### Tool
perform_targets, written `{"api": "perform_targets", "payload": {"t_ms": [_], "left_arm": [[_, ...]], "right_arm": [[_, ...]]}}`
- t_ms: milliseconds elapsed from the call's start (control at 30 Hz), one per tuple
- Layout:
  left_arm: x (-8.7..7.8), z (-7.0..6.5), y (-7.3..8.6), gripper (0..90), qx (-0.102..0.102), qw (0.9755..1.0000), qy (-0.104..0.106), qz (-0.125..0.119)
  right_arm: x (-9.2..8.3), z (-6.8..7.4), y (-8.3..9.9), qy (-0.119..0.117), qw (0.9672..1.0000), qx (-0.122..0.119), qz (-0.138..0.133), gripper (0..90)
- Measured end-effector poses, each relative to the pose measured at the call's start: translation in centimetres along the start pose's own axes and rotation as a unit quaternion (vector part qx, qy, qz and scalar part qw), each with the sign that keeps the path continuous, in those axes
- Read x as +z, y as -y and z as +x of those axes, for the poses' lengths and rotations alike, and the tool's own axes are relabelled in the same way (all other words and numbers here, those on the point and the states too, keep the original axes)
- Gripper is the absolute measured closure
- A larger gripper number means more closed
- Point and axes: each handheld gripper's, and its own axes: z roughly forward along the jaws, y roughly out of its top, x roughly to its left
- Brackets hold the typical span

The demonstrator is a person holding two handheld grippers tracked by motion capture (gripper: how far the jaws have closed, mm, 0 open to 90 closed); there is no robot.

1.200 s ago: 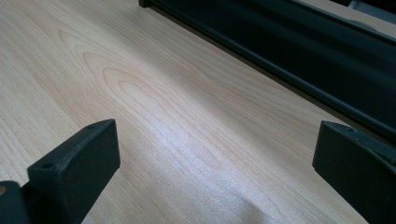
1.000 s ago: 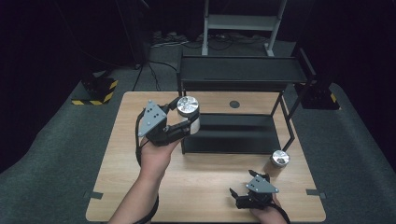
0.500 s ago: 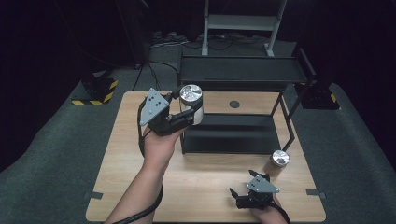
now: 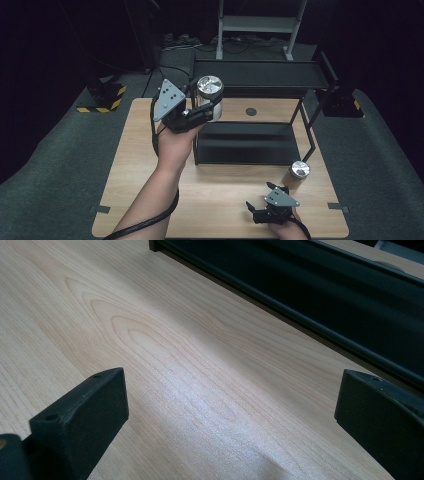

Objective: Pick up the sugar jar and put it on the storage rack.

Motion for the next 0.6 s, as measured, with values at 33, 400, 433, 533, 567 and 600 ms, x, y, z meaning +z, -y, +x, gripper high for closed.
{"api": "perform_targets", "payload": {"t_ms": [33,400,433,533,567,600], "left_arm": [[0.1,0.0,-0.1,34.3,-0.003,1.0,-0.001,-0.004],[1.9,-0.3,-2.0,34.3,0.011,0.9998,-0.013,-0.01],[2.1,-0.3,-2.2,34.3,0.008,0.9998,-0.014,-0.01],[2.5,-0.2,-2.3,34.3,0.007,0.9998,-0.014,-0.011],[2.6,-0.3,-2.3,34.3,0.007,0.9998,-0.016,-0.011],[2.9,-0.3,-2.5,34.3,0.008,0.9997,-0.019,-0.009]], "right_arm": [[0.0,0.0,0.0,0.0,1.0,0.0,0.0,0.0],[0.0,-0.2,0.1,-0.003,1.0,0.005,-0.001,0.0],[0.0,-0.2,0.1,-0.003,1.0,0.006,-0.001,0.0],[-0.1,-0.2,0.1,-0.004,1.0,0.007,-0.001,0.0],[-0.1,-0.2,0.1,-0.004,1.0,0.007,-0.002,0.0],[-0.1,-0.2,0.1,-0.004,1.0,0.008,-0.002,0.0]]}}
